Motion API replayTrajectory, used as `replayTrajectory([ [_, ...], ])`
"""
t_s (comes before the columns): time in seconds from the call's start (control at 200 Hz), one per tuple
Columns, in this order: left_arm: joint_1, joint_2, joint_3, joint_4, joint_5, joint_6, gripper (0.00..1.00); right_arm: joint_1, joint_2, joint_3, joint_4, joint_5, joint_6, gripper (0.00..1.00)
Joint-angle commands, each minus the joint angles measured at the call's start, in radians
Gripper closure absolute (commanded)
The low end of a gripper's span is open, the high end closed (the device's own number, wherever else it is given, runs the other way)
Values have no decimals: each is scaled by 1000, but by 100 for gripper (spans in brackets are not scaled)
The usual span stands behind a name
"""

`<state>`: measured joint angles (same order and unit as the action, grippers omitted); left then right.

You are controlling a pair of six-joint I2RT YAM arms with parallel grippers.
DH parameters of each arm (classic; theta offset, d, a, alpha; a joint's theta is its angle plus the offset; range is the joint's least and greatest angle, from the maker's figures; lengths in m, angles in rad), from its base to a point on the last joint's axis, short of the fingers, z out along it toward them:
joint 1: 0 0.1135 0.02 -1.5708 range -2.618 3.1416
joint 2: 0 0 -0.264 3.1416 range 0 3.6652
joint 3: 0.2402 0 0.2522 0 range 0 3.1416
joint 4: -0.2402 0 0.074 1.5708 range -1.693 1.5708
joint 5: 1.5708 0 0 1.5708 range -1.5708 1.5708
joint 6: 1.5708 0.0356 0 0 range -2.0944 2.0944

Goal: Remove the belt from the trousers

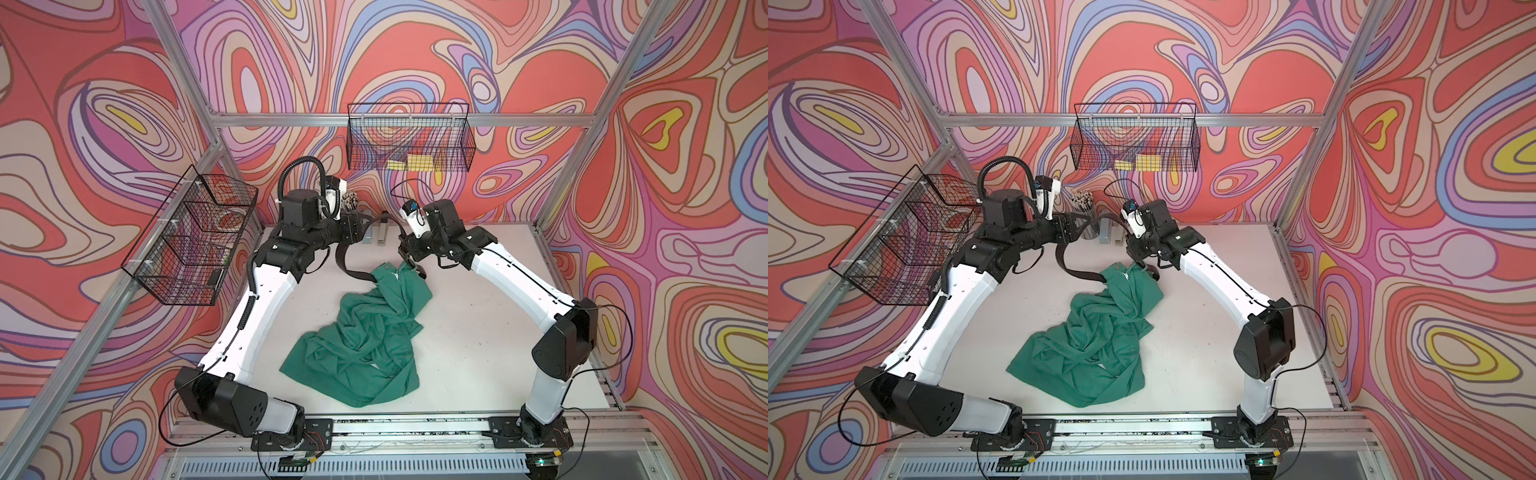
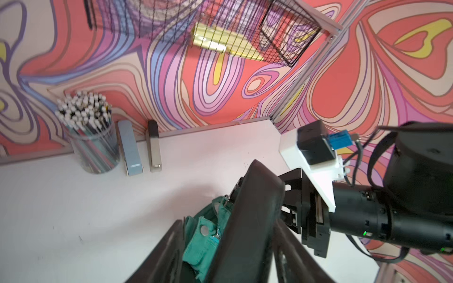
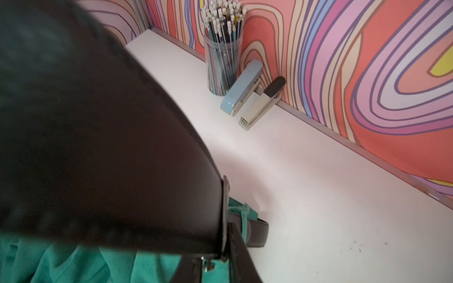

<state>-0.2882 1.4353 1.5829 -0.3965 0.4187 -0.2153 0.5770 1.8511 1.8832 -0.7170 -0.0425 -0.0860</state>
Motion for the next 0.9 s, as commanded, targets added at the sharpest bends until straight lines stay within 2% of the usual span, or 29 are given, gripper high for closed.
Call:
replayTrajectory([
  [0.0,-47,0,13,62,-9,244,33,1,44,90,-216,24,-69,100],
  [0.175,-84,11,11,84,15,474,29,1,75,180,-296,0,-109,100],
  [0.275,-86,19,21,105,35,547,27,2,82,217,-333,-14,-122,100],
  [0.461,-105,90,118,14,83,679,25,1,80,259,-361,-43,-134,100],
  [0.696,-145,175,188,-70,104,742,24,1,94,292,-369,-55,-129,100],
  [0.896,-158,179,141,-104,91,753,24,-13,98,297,-368,-83,-106,100],
])
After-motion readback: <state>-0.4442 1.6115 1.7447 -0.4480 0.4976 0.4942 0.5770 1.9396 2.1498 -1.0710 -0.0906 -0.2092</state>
